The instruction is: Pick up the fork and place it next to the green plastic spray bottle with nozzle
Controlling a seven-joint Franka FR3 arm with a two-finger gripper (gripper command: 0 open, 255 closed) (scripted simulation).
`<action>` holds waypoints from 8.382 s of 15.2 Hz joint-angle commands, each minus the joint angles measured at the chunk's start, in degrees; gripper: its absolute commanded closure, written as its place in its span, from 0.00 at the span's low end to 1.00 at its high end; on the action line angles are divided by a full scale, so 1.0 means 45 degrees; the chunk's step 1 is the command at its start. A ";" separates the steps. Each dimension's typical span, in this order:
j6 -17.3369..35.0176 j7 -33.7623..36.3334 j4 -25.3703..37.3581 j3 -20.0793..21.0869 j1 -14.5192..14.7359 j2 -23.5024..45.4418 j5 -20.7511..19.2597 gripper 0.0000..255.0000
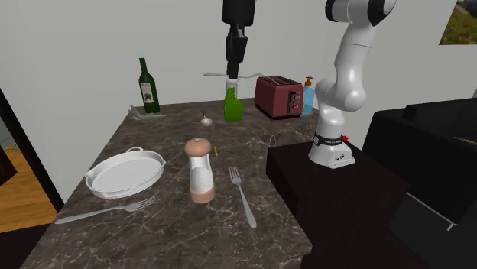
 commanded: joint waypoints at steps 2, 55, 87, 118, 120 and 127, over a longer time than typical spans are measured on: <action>0.0106 -0.1078 -0.0966 -0.0661 -0.0329 -0.0911 0.0333 1.00; 0.0845 -1.5305 -0.0667 -1.0598 -0.4590 0.0691 0.0492 1.00; 0.3845 -1.4269 -0.1160 -1.0731 -0.4704 0.2494 -0.0353 0.00; 0.8334 -1.9797 -0.4540 -1.0703 -0.5436 0.3240 0.2364 0.00; 0.9108 -2.1749 -0.4983 -1.0520 -0.5755 0.3658 0.3538 0.00; 1.0235 -2.4131 -0.5147 -0.9947 -0.6266 0.4905 0.5455 0.00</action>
